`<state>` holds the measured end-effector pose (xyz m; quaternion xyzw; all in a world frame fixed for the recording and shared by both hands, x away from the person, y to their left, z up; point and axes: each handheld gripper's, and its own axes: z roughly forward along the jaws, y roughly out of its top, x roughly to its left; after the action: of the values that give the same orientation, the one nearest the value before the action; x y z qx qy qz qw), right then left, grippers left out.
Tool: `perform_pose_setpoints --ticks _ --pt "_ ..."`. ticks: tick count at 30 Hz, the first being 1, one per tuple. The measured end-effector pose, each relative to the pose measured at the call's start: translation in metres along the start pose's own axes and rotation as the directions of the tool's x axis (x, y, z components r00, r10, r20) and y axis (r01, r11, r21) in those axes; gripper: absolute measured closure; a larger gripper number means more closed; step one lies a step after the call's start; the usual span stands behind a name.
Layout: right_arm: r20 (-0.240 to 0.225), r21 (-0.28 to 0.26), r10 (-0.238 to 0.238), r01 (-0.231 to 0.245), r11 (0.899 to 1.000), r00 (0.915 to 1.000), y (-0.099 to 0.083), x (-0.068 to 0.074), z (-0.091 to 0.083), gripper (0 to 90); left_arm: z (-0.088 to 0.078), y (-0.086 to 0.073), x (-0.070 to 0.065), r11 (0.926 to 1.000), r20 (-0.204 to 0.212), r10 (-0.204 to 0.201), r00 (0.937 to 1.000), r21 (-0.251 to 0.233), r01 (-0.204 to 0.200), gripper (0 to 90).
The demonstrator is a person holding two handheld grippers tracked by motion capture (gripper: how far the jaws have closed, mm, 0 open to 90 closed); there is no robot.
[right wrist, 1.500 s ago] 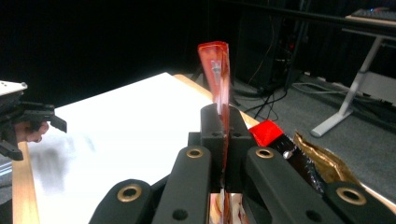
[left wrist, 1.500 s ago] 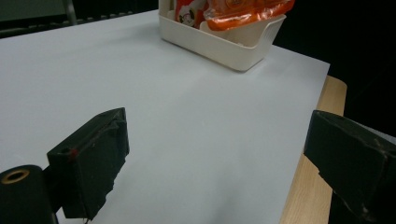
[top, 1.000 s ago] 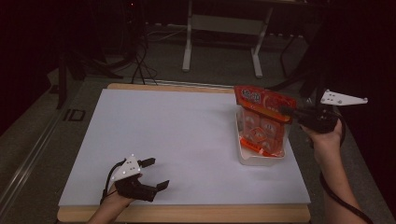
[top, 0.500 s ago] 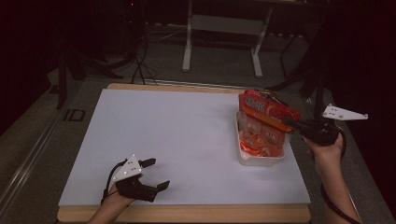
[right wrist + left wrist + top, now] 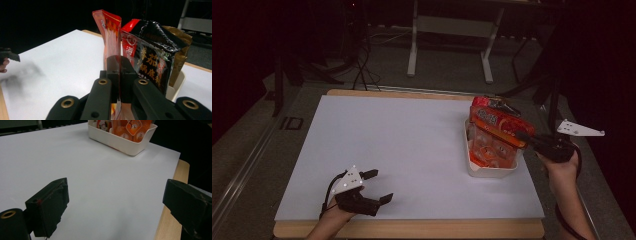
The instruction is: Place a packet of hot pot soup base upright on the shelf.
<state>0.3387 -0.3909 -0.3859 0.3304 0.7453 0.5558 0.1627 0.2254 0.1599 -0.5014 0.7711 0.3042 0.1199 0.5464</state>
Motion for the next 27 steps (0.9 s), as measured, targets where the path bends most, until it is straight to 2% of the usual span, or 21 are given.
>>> perform_pose_setpoints --ticks 4,5,7,10,15,18,22,27 --pt "0.015 -0.008 0.021 -0.021 1.000 0.9997 0.000 0.000 0.000 79.0 0.000 0.000 0.000 1.0000 0.004 -0.003 1.0000 0.000 0.003 7.4" --pt "0.015 -0.008 0.021 -0.021 1.000 0.9997 0.000 0.000 0.000 79.0 0.000 0.000 0.000 1.0000 0.004 -0.003 1.0000 0.000 0.003 7.4" --pt "0.020 -0.021 0.035 -0.034 0.999 0.9992 -0.001 0.001 0.000 70.0 0.000 0.000 0.000 1.0000 0.000 -0.005 1.0000 -0.003 0.005 7.3" --pt "0.024 -0.023 0.028 -0.028 0.999 0.9993 0.003 0.005 -0.001 65.5 0.000 -0.001 0.001 1.0000 -0.001 -0.006 1.0000 -0.001 0.006 7.4" --pt "0.016 -0.063 0.023 -0.022 0.998 0.9996 0.016 0.014 -0.005 56.5 0.000 0.000 0.000 1.0000 0.001 -0.008 1.0000 -0.004 0.008 7.4" --pt "0.020 -0.087 -0.002 0.003 0.996 0.9998 0.028 0.026 -0.009 57.1 0.000 -0.001 0.001 0.9999 0.000 -0.008 1.0000 -0.006 0.008 7.4" --pt "-0.002 -0.106 -0.029 0.029 0.994 0.9996 0.036 0.036 -0.010 60.5 0.000 0.000 0.000 0.9999 0.000 -0.008 1.0000 -0.009 0.008 7.4" --pt "-0.060 -0.143 -0.060 0.051 0.988 0.9964 0.044 0.049 -0.009 60.2 -0.001 0.000 0.001 0.9999 0.001 -0.010 0.9999 -0.012 0.010 7.4"
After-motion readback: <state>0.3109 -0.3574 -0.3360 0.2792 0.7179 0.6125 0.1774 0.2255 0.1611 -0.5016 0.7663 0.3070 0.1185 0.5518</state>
